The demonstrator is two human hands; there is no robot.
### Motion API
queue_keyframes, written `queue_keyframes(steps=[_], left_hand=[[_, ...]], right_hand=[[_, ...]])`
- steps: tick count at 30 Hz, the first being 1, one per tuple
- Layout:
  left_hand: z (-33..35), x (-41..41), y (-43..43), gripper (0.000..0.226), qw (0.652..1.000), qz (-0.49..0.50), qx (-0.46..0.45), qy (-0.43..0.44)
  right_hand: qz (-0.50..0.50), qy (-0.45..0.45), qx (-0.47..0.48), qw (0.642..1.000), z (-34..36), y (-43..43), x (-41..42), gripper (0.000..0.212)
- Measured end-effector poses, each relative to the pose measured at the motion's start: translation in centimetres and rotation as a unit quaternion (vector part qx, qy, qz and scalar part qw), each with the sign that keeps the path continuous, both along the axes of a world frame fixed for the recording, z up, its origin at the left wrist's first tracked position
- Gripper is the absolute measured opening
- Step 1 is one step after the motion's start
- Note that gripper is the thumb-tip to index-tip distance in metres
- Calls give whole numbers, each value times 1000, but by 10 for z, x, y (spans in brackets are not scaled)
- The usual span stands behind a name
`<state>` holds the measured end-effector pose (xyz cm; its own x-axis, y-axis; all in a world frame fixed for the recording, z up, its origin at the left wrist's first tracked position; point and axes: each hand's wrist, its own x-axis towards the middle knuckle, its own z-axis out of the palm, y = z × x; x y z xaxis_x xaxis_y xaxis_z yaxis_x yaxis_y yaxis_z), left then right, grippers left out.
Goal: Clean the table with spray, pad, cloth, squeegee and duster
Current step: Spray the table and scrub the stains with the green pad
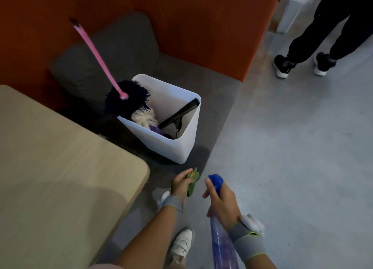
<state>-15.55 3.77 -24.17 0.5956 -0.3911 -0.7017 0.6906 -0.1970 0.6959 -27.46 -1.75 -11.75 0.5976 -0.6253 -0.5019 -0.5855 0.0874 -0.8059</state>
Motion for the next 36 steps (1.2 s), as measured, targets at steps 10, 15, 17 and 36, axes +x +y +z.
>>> queue_keyframes(steps=[10,15,17,36], left_hand=[[-71,41,-65,54,999,2,43,-18],[-71,30,-56,56,984,-50,106,-134],[-71,26,-54,57,971,-87,127,-184],[99,-16,-14,43,592,-364,296,-655]], right_hand=[[5,25,-19,999,-66,-43,6,47],[19,28,-28,999,-69,-43,13,47],[17,27,-27,999,-68,-43,17,49],[40,-117,-130,984,50,-12,16,37]])
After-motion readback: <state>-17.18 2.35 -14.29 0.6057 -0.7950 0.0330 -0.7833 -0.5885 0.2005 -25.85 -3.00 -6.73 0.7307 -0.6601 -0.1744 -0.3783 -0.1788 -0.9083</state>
